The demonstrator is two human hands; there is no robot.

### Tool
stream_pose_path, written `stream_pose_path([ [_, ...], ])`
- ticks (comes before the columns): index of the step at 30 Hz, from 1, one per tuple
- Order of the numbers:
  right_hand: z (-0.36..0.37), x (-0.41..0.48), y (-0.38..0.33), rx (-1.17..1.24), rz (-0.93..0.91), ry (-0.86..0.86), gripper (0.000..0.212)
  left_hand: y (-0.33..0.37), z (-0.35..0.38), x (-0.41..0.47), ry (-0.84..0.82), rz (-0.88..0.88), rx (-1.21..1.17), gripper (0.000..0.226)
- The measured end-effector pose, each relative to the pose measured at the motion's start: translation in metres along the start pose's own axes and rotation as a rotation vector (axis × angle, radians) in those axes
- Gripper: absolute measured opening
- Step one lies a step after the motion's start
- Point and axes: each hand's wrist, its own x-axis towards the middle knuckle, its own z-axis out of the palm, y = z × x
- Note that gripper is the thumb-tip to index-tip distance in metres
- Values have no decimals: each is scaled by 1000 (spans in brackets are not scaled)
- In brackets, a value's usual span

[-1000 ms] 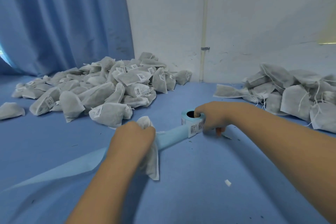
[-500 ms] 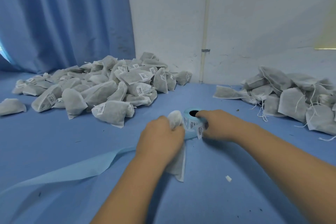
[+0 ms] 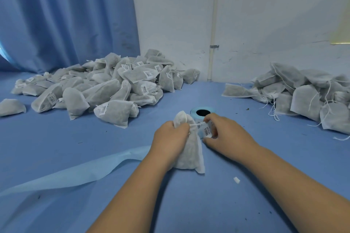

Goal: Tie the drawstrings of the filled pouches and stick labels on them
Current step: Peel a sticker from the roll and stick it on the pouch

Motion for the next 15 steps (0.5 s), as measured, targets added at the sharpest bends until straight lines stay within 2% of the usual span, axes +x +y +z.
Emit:
stream_pose_path([
  [6,9,2,-7,-150,12,99,39,3,-2,3,-9,-70,-42,25],
  [15,13,1,-14,-236,88,137,29,9,-6,3,18,-85,-73,23],
])
